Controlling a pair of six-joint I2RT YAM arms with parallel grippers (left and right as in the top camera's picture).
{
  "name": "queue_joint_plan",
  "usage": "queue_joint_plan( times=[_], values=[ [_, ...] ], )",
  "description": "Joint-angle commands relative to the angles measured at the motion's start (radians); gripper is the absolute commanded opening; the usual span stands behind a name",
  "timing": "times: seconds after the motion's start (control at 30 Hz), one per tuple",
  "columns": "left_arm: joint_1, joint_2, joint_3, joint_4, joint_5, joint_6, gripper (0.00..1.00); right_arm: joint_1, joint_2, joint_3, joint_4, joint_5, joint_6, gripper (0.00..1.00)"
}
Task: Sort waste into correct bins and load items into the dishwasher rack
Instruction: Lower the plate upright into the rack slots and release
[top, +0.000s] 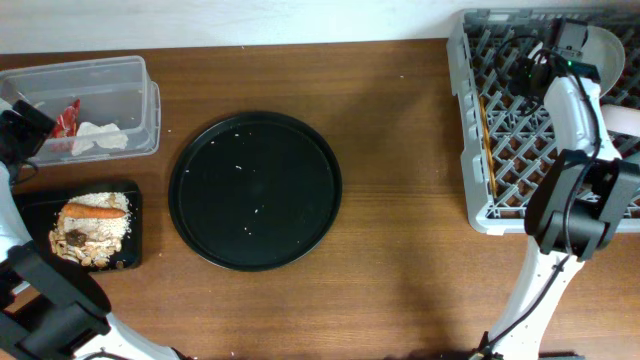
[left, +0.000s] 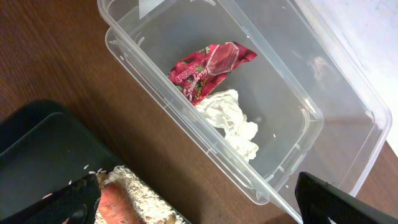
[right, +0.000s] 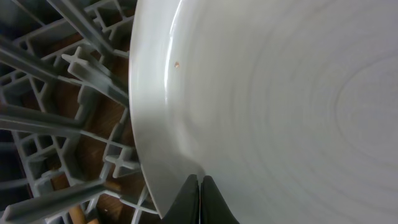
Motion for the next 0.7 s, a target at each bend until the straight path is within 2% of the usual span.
queue_joint_plan(
  times=[0.0,0.27,0.67],
  values=[
    [0.003,-0.012,0.005,0.002,0.0,-0.002,0.99,0.038,-0.02,-0.009,-0.034,0.011,-0.002,0.04],
    [0.003,-0.012,0.005,0.002,0.0,-0.002,0.99,0.051,-0.01,-0.01,-0.09,0.015,-0.001,0.04],
    [0.003,-0.012,0.005,0.002,0.0,-0.002,0.99,0.05,0.012,-0.01,-0.085,0.016,0.017,0.04]
  ],
)
